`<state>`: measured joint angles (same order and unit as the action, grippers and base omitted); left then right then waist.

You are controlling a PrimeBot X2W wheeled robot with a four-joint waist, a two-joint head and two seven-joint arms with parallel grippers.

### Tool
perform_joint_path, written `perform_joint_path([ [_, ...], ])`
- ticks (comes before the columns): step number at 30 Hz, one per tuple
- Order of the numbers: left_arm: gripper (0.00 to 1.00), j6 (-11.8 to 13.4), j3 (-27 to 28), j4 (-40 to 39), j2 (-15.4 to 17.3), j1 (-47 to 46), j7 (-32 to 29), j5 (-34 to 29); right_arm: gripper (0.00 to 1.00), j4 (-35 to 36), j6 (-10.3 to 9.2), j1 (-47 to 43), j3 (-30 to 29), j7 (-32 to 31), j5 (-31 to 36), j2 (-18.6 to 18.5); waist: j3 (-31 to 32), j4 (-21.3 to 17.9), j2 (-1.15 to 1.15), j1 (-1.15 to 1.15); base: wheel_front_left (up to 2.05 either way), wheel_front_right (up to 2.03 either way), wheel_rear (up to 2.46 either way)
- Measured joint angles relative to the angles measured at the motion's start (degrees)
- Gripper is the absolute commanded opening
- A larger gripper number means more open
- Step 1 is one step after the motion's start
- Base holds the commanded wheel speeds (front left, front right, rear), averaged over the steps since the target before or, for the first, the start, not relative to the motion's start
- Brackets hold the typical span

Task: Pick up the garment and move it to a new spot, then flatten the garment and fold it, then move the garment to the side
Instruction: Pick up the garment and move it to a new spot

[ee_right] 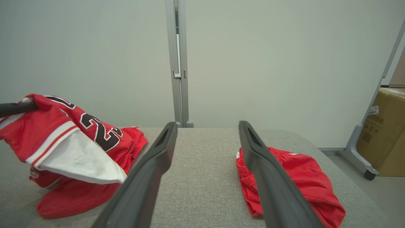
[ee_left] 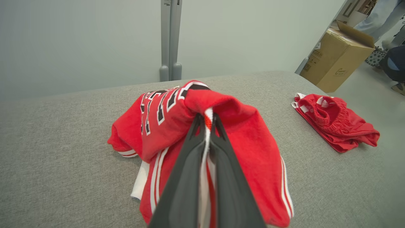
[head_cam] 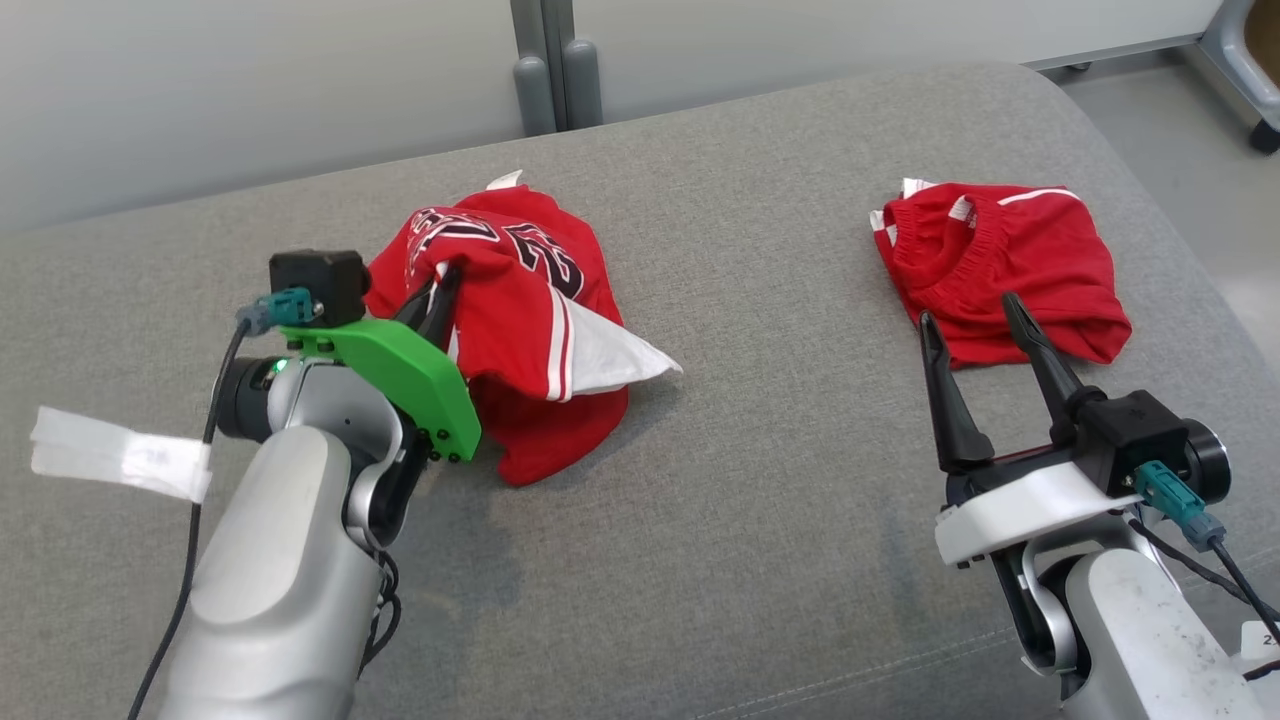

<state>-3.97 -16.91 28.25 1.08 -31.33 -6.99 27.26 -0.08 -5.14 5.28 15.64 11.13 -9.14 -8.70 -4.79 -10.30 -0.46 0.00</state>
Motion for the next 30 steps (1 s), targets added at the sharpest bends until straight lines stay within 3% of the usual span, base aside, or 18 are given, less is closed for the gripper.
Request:
perform_joint_path([
  [6,0.00,2.4,-0.3,2.0,2.6,1.2,5.6,-5.5,1.00,-0.2,0.02,0.0,0.3,0.0,0.0,0.0,-0.2,1.3,0.00,0.00,0.00,0.00,0.00],
  [12,0.00,4.8,-1.6,5.0,4.6,1.6,7.3,-8.4,1.00,-0.3,0.19,0.0,1.4,0.0,0.0,0.0,-0.1,2.4,0.00,0.00,0.00,0.00,0.00],
  [13,0.18,5.3,-1.6,5.3,4.6,1.7,7.6,-8.4,1.00,-0.3,0.51,0.0,1.5,0.0,0.0,0.0,0.0,2.6,0.00,0.00,0.00,0.00,0.00],
  [15,0.44,6.3,-1.5,6.5,4.6,2.1,8.2,-8.5,1.00,-0.6,0.58,0.0,1.8,0.0,0.0,0.0,0.1,2.9,0.00,0.00,0.00,0.00,0.00],
  [17,0.96,7.1,-1.1,7.3,4.8,2.7,8.9,-8.6,1.00,-0.7,0.59,0.0,2.0,0.0,0.0,0.1,0.3,3.1,0.00,0.00,0.00,0.00,0.00],
  [23,1.00,8.9,2.4,9.4,4.8,4.1,12.2,-8.0,1.00,-1.1,0.67,0.0,1.9,0.0,0.0,0.0,1.1,3.7,0.00,0.00,0.00,0.00,0.00],
  [30,1.00,9.1,3.7,9.4,3.1,6.1,15.7,-6.2,1.00,-1.7,0.66,-0.6,1.7,0.0,0.0,-0.2,2.4,4.9,0.00,0.00,0.00,0.00,0.00],
])
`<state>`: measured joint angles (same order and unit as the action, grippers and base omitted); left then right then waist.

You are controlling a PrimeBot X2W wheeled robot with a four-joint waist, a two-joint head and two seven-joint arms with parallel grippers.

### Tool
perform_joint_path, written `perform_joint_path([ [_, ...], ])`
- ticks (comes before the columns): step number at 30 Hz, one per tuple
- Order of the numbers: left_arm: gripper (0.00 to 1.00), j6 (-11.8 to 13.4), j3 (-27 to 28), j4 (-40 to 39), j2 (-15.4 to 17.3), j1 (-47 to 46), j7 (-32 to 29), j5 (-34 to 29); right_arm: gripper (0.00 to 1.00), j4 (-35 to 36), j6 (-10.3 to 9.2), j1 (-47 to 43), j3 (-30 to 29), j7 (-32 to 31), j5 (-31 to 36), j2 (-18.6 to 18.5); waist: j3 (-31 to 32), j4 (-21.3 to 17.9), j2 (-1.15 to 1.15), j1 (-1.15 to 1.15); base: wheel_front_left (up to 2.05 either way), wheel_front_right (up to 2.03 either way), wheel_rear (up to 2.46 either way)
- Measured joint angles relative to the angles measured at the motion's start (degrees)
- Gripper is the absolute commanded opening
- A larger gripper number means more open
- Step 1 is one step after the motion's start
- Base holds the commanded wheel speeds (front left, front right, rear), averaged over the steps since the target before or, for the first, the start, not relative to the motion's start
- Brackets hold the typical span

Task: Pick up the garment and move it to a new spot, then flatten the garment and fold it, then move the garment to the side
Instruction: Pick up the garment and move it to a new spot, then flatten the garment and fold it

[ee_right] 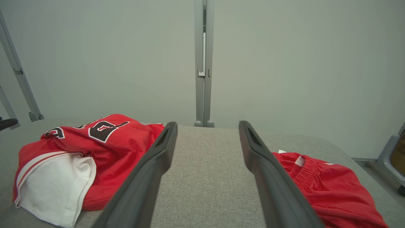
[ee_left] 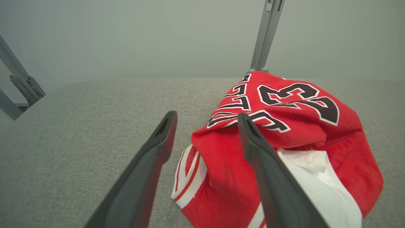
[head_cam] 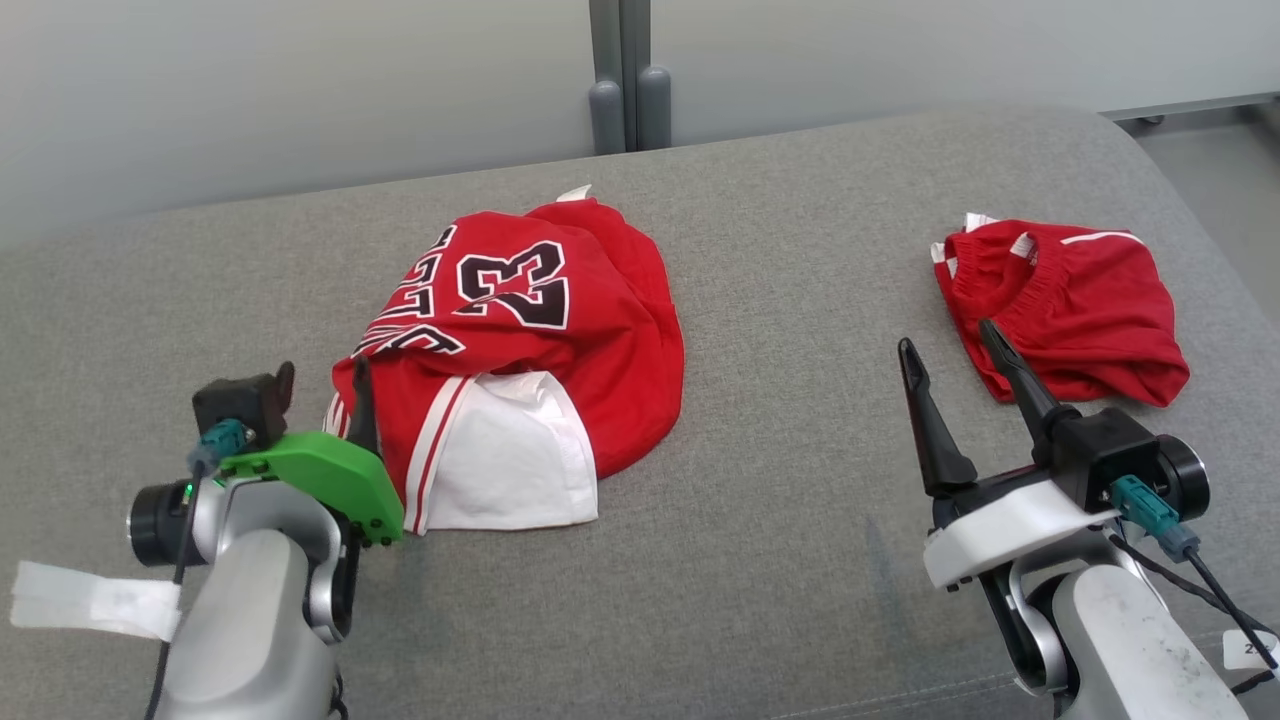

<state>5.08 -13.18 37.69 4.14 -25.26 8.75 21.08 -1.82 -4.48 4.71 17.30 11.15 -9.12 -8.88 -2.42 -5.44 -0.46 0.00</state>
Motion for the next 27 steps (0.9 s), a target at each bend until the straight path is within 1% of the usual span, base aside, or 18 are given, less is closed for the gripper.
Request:
perform_joint_path([
  [2,1.00,-0.2,-0.7,-0.3,-1.2,1.6,0.5,1.0,1.00,-0.3,0.00,-0.6,0.0,0.0,0.0,0.0,0.5,0.4,0.00,0.00,0.00,0.00,0.00],
  [3,1.00,-0.7,-1.2,-0.5,-1.7,2.5,0.5,1.7,1.00,-0.4,0.00,-0.8,0.0,0.0,0.0,0.0,0.8,0.5,0.00,0.00,0.00,0.00,0.00],
  [4,1.00,-0.7,-1.2,-0.5,-1.7,2.5,0.5,1.7,1.00,-0.4,0.00,-0.8,0.0,0.0,0.0,0.0,0.8,0.5,0.00,0.00,0.00,0.00,0.00],
  [6,1.00,-1.8,-2.5,-0.9,-2.2,4.3,0.9,2.6,1.00,-0.4,0.00,-0.9,0.0,0.0,0.0,0.0,1.3,0.9,0.00,0.00,0.00,0.00,0.00],
  [13,1.00,-4.9,-8.5,-1.4,-2.6,8.9,0.5,3.4,1.00,-0.4,0.12,-1.3,0.7,-0.1,0.0,0.0,2.4,1.3,0.00,0.00,0.00,0.00,0.00],
  [17,1.00,-5.4,-9.9,-1.1,-2.6,10.8,-0.3,4.5,1.00,-0.3,0.65,-1.3,1.7,-0.1,0.0,0.2,2.5,0.5,0.00,0.00,0.00,0.00,0.00],
  [21,1.00,-6.0,-11.6,-0.8,-2.4,11.4,-1.7,8.4,1.00,-0.3,0.92,-1.3,1.7,-0.3,0.0,0.3,2.3,-0.6,0.00,0.00,0.00,0.00,0.00],
  [27,1.00,-6.7,-16.2,-3.0,-2.2,11.5,-3.3,17.3,1.00,0.0,0.94,-1.3,1.8,-0.6,0.0,0.3,1.6,-2.8,0.00,0.00,0.00,0.00,0.00],
])
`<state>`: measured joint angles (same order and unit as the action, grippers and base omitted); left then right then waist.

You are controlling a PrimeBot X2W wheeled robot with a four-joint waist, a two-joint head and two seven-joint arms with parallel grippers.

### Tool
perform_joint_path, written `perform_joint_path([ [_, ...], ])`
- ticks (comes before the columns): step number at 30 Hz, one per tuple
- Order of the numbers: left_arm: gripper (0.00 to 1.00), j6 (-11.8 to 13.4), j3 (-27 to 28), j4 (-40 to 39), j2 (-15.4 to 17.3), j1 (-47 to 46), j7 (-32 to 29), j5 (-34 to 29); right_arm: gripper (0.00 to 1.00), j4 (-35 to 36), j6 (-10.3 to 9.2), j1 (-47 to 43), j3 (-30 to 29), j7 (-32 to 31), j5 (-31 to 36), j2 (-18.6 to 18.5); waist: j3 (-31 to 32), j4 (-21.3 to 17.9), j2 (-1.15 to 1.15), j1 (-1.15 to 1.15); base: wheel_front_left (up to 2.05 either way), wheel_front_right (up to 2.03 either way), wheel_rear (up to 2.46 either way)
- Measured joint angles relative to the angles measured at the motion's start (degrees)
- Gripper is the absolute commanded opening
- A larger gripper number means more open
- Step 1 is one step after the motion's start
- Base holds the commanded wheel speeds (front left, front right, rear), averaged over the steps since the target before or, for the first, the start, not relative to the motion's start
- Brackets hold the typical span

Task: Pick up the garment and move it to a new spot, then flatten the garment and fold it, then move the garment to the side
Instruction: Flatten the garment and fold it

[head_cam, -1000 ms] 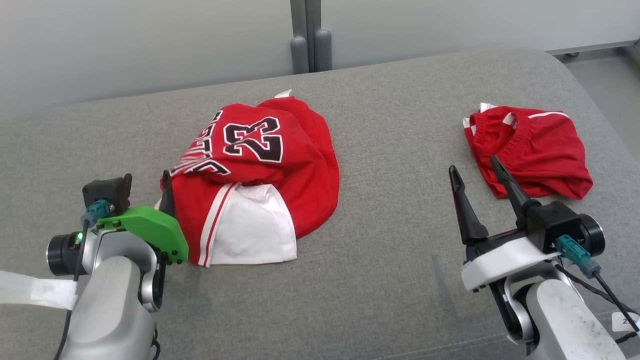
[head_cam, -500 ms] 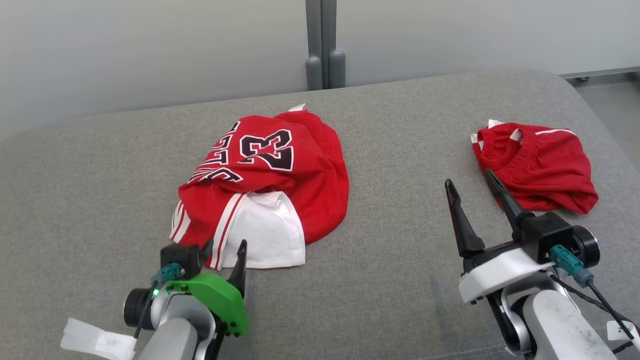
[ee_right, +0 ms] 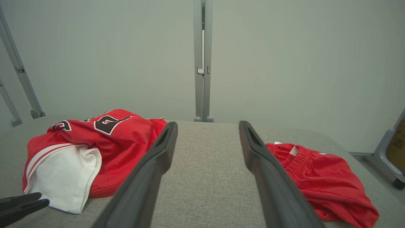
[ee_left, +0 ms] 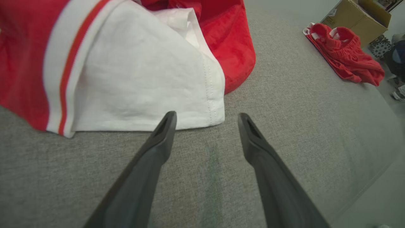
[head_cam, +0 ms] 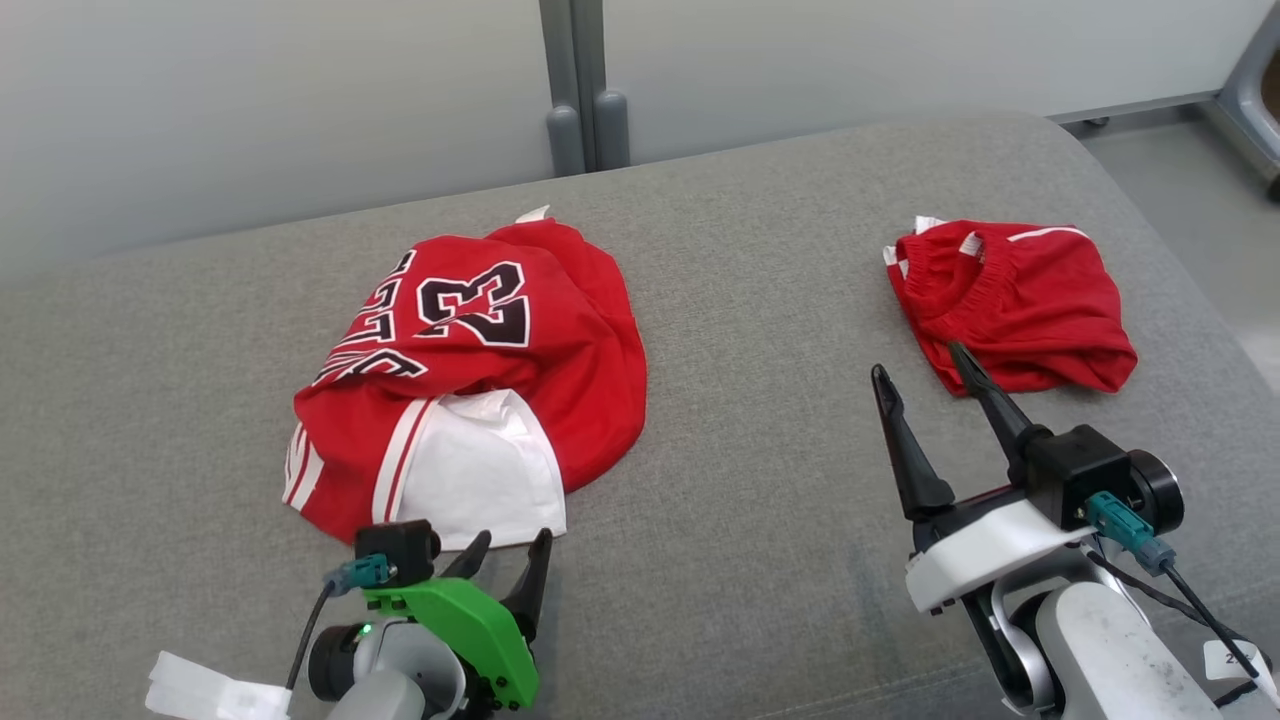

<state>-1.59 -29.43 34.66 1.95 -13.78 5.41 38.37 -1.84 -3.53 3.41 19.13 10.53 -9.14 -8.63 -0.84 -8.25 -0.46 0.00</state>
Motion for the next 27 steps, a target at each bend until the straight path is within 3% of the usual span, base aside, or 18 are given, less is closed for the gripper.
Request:
perform_joint_path([
  [9,1.00,1.4,-4.2,-0.8,0.2,0.0,-2.1,8.4,1.00,0.4,0.01,0.8,0.0,-0.1,0.0,0.0,-1.6,-3.5,0.00,0.00,0.00,0.00,0.00],
  [17,1.00,5.7,-4.3,-0.3,0.3,-0.1,-2.4,13.9,1.00,0.6,-0.01,0.9,-0.4,-0.1,0.0,0.0,-3.1,-5.6,0.00,0.00,0.00,0.00,0.00],
  [27,1.00,7.2,-3.8,0.0,0.3,-2.4,-0.8,21.1,1.00,0.7,-0.03,0.9,-0.7,0.0,0.0,-0.2,-4.0,-6.4,0.00,0.00,0.00,0.00,0.00],
])
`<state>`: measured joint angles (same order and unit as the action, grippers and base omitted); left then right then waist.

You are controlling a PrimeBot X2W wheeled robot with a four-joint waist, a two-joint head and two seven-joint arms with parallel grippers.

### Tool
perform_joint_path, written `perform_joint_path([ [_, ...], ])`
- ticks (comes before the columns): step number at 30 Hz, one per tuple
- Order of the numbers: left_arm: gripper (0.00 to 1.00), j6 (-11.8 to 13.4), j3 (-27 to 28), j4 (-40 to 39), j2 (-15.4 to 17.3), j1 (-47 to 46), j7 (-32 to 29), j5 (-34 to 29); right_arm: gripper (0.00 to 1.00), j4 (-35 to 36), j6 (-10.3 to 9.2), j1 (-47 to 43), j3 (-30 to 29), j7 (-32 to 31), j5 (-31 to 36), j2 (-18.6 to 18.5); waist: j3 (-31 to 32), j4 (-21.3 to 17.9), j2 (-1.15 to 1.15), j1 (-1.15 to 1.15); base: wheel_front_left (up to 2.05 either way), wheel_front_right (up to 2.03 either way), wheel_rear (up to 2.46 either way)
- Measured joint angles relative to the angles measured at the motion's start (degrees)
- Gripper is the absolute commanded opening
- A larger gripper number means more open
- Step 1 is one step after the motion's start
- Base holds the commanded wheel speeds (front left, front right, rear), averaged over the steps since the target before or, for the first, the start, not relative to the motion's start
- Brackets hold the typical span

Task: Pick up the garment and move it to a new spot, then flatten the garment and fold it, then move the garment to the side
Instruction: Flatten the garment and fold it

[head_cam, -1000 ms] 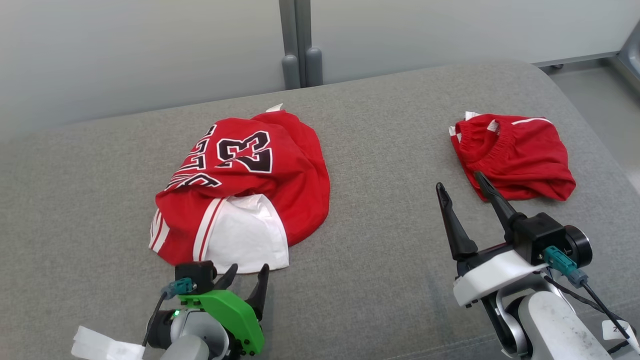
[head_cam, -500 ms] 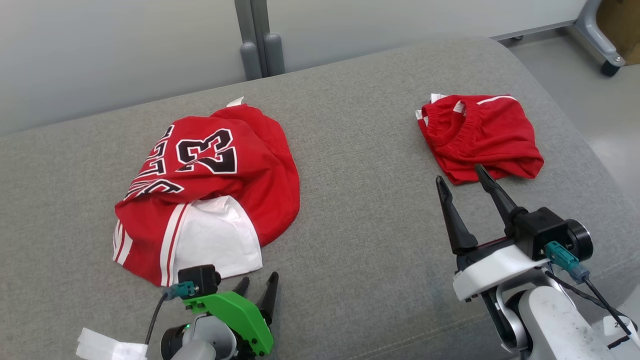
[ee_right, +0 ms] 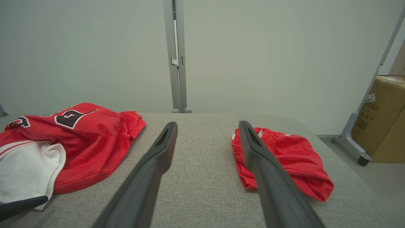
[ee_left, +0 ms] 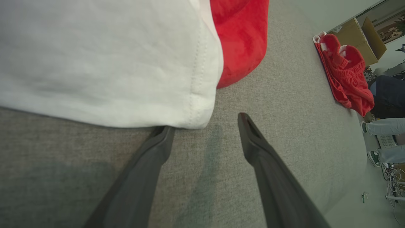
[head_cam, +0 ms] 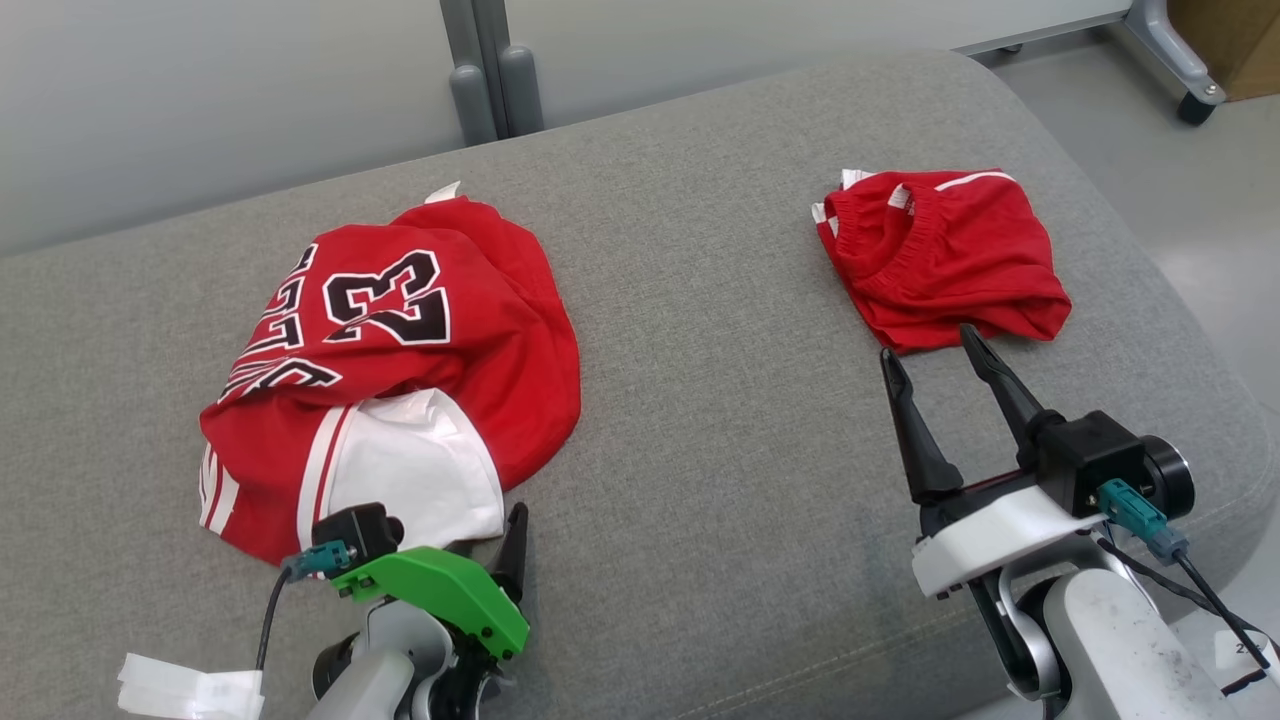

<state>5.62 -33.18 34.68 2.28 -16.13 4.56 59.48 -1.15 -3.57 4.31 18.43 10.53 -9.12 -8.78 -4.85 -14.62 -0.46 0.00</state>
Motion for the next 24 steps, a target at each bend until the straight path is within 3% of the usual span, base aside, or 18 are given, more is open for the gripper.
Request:
perform_joint_path([
  [3,1.00,0.5,0.2,0.7,0.0,-1.1,1.1,1.3,1.00,0.0,-0.05,0.0,0.0,0.0,0.0,0.0,-0.3,-0.3,0.00,0.00,0.00,0.00,0.00],
  [4,0.91,0.5,0.3,1.1,0.0,-1.3,1.6,1.7,1.00,0.0,-0.05,0.0,0.0,0.0,0.0,0.0,-0.3,-0.3,0.00,0.00,0.00,0.00,0.00],
  [5,0.66,0.7,0.3,1.6,0.0,-1.6,2.0,2.0,1.00,0.0,-0.05,0.0,0.0,0.0,0.0,0.0,-0.4,-0.4,0.00,0.00,0.00,0.00,0.00],
  [7,0.00,1.0,0.2,2.0,0.0,-1.8,2.7,2.1,1.00,0.0,-0.05,0.0,0.0,0.0,0.0,0.0,-0.5,-0.5,0.00,0.00,0.00,0.00,0.00],
  [16,0.00,1.0,-3.9,0.9,0.0,-4.5,6.5,2.0,1.00,0.0,-0.58,0.1,-1.9,0.5,0.0,-0.2,-0.6,1.1,0.00,0.00,0.00,0.00,0.00],
  [24,0.00,1.0,-0.5,-4.1,-0.1,-8.3,9.7,-1.0,1.00,-0.8,-0.56,-0.2,-2.5,1.0,-1.6,0.1,0.2,5.2,0.00,0.00,0.00,0.00,0.00],
])
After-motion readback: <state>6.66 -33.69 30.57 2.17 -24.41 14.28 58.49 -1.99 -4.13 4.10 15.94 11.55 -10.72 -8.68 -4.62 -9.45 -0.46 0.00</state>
